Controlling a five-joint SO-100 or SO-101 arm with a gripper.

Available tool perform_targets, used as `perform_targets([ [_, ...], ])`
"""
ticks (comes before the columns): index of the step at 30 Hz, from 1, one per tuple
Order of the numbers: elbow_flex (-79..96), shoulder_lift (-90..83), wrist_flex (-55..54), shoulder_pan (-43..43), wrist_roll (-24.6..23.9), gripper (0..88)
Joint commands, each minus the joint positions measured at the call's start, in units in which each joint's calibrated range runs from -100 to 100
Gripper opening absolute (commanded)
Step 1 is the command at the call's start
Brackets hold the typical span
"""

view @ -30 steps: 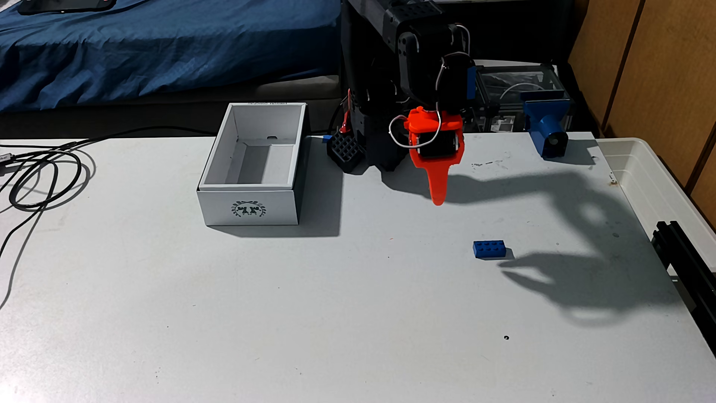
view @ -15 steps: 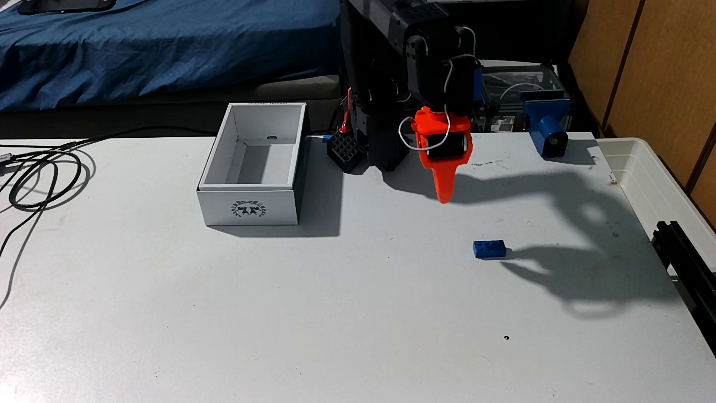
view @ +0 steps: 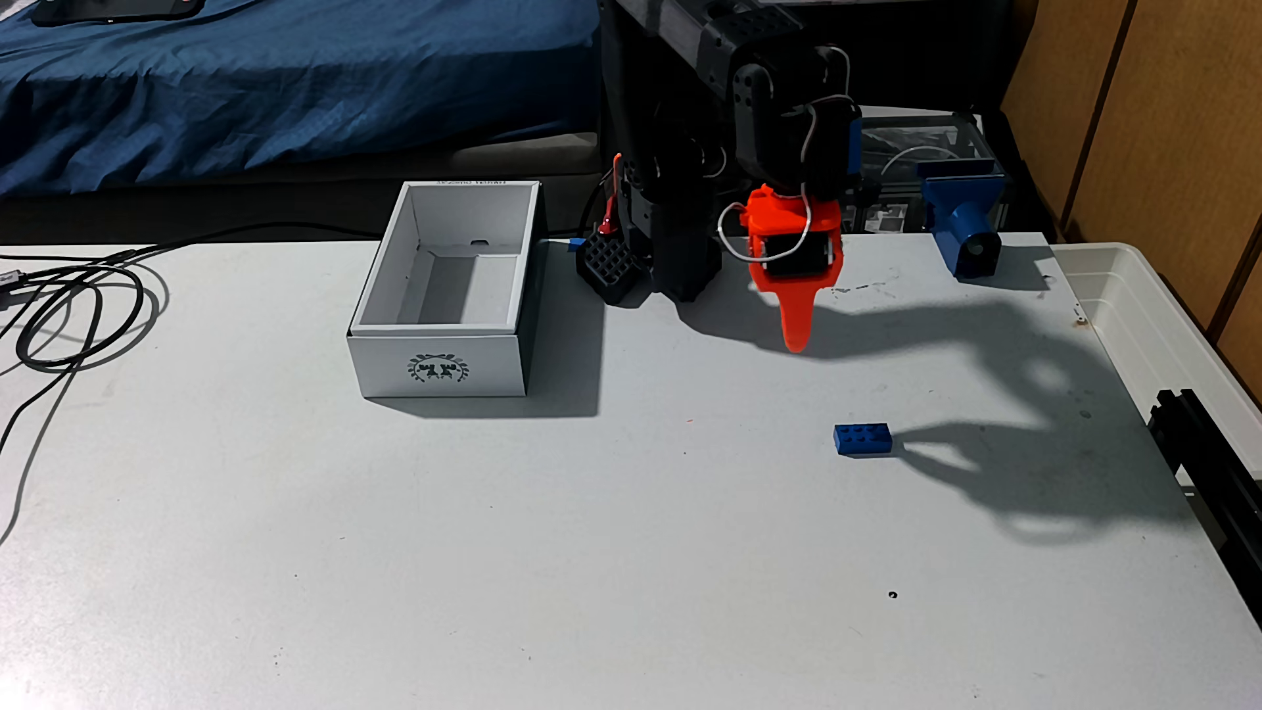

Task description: Grab the blue brick and place in box

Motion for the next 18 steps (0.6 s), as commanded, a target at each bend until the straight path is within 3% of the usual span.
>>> perform_targets([
  [1, -1.07, 0.01, 0.23, -1.31, -1.34, 1.0],
  [18, -14.65, 17.6, -0.63, -0.71, -2.65, 1.0],
])
